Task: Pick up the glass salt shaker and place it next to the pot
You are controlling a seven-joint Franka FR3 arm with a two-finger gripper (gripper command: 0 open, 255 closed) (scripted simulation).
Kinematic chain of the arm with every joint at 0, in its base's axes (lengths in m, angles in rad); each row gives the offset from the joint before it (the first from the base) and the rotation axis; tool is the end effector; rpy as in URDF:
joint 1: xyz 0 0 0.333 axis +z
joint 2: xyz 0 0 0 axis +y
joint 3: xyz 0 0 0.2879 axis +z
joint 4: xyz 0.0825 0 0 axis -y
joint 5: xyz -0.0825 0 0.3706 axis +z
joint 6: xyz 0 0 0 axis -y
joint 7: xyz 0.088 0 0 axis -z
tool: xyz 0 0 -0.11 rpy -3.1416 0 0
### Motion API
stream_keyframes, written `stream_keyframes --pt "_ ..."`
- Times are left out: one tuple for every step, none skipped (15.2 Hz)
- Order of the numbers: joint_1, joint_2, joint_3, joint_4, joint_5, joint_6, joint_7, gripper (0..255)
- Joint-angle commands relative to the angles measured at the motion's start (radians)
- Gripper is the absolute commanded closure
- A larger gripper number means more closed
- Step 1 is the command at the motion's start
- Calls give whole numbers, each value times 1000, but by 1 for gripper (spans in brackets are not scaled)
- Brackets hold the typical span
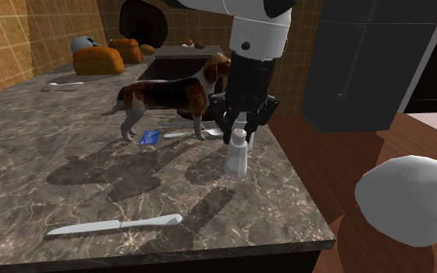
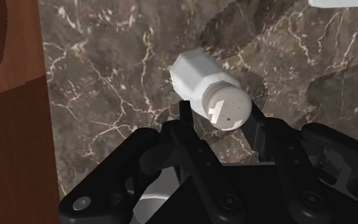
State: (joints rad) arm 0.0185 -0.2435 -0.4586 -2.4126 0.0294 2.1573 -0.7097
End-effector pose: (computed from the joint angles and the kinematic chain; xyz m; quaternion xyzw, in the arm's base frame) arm 0.4092 -0.1898 0.3697 -0.9888 -0.1326 -0.0197 0.0651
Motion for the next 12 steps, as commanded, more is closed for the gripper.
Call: stream_keyframes --pt "-1 -15 5 14 -7 -28 9 255" --pt "-2 -22 7 22 -10 -42 13 255" --pt "-3 -28 9 30 -13 -56 17 255" --pt "-4 -35 11 39 -15 -71 20 255" --pt "-4 -41 12 47 -17 -85 24 255" --pt "-5 -47 14 56 -20 -99 27 255" --pt "-5 -52 16 65 -22 -113 30 255" --pt "-5 -57 18 74 -23 -127 33 255" --pt "-6 -62 20 84 -25 -141 36 255" --pt "-6 -67 22 93 -27 -154 39 255" --pt "-6 -72 24 103 -28 -168 41 255" --pt "-6 -76 25 113 -29 -182 44 255"
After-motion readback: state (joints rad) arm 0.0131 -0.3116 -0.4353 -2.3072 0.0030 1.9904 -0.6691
